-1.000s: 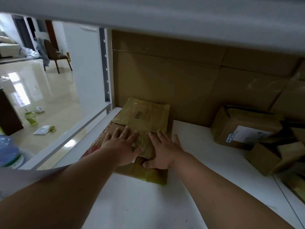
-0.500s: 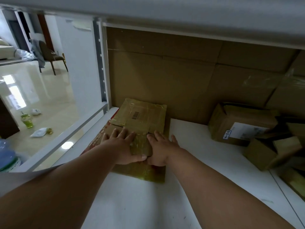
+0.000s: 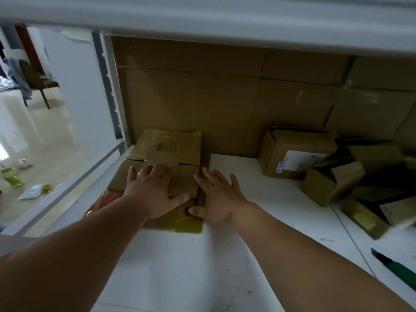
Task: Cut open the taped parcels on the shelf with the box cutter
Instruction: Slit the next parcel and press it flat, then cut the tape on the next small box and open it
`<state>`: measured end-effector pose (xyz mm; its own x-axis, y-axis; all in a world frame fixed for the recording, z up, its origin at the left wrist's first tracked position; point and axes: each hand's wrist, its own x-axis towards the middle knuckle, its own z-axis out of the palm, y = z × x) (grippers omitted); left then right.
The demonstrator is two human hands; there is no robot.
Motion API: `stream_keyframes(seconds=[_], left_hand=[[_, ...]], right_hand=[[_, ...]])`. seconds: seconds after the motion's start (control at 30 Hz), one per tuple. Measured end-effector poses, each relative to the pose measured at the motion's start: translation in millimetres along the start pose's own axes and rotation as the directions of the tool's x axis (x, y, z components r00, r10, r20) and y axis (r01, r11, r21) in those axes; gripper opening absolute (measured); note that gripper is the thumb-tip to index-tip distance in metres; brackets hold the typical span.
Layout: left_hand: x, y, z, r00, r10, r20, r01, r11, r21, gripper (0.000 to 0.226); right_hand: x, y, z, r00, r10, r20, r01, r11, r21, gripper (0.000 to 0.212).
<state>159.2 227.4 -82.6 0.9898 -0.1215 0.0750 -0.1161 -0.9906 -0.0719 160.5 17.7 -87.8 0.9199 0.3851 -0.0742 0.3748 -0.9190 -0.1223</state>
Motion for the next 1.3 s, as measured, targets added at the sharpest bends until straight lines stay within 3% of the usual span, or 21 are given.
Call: stream_keyframes(seconds=[0.3, 0.43, 0.7, 0.77, 0.87, 1.0, 1.3], left_hand=[[-6, 83, -15, 0.995, 0.095, 0.04, -0.095, 0.995, 0.0, 0.112], [-11, 146, -10, 0.989, 0.144, 0.021, -0.144, 0.99, 0.009, 0.099], [-7, 282, -13, 0.98, 0.181, 0.081, -0.176, 0.983, -0.06, 0.084], [-9, 308, -14, 0.976, 0.204, 0.073, -0.199, 0.978, -0.066, 0.082], [-13, 340, -14, 0.974, 0.219, 0.063, -0.215, 0.974, -0.065, 0.08], [-17, 369, -15, 0.974, 0.215, 0.075, -0.211, 0.976, -0.054, 0.077], [-21, 395, -26, 0.977, 0.211, 0.034, -0.208, 0.975, -0.076, 0.074]], right_hand=[[-63, 73, -9, 0.996, 0.084, -0.042, -0.086, 0.996, -0.041, 0.063], [-111, 128, -13, 0.986, 0.163, -0.038, -0.166, 0.982, -0.089, 0.058], [-214, 233, -28, 0.917, 0.272, -0.291, -0.313, 0.944, -0.103, 0.032], [-233, 254, -27, 0.895, 0.284, -0.344, -0.334, 0.937, -0.097, 0.04], [-253, 280, -27, 0.894, 0.325, -0.308, -0.359, 0.932, -0.058, 0.066], [-262, 297, -25, 0.904, 0.311, -0.294, -0.345, 0.936, -0.072, 0.084], [-267, 313, -37, 0.936, 0.179, -0.304, -0.241, 0.953, -0.183, 0.057]])
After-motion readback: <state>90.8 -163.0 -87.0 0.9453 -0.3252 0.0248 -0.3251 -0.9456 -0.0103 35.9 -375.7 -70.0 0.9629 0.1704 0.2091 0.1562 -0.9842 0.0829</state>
